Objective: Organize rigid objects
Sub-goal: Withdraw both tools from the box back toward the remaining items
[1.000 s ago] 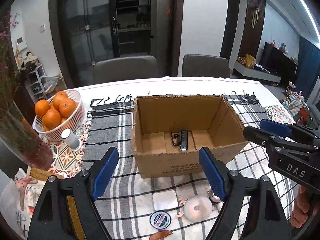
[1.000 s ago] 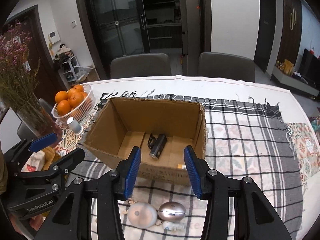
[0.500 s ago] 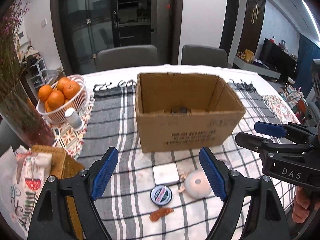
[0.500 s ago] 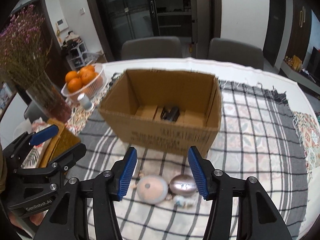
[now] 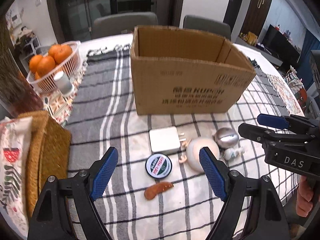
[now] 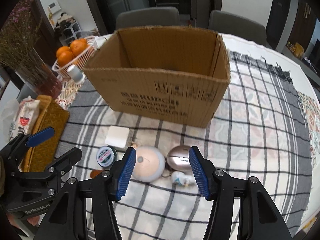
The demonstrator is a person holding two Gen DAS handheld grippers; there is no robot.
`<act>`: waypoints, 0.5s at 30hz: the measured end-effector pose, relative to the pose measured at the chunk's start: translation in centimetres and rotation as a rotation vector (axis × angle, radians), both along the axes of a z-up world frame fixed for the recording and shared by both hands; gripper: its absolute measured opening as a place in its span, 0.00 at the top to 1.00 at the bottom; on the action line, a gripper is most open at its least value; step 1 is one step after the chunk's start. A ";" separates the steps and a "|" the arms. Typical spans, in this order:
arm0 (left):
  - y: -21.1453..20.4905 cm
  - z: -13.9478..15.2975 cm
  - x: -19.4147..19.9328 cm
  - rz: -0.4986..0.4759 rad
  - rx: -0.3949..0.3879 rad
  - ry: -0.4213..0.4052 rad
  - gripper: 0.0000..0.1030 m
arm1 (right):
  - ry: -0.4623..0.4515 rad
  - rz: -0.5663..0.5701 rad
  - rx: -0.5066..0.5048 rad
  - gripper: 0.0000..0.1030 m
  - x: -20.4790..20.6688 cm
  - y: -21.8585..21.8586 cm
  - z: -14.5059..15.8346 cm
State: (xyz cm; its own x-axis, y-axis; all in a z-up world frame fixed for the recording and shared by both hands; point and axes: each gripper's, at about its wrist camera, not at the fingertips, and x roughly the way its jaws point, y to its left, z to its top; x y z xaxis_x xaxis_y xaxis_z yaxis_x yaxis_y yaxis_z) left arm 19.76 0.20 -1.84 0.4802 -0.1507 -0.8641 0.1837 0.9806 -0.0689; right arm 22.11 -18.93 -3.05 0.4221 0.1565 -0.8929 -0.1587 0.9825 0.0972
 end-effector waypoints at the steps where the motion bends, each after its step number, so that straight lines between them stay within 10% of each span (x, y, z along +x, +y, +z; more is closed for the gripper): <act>1: 0.0 -0.5 0.1 -0.003 -0.001 0.019 0.19 | 0.017 -0.003 0.000 0.45 0.1 0.0 -0.5; 15: -0.7 -5.5 1.4 -0.018 0.020 0.183 0.19 | 0.161 -0.053 0.010 0.43 1.8 -1.1 -5.5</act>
State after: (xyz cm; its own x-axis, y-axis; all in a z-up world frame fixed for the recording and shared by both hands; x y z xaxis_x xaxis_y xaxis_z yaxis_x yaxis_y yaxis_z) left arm 21.19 -0.55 -7.35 0.3121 -0.1396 -0.9397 0.1872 0.9788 -0.0832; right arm 23.93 -20.05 -8.55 0.2812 0.1470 -0.9483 -0.0884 0.9880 0.1269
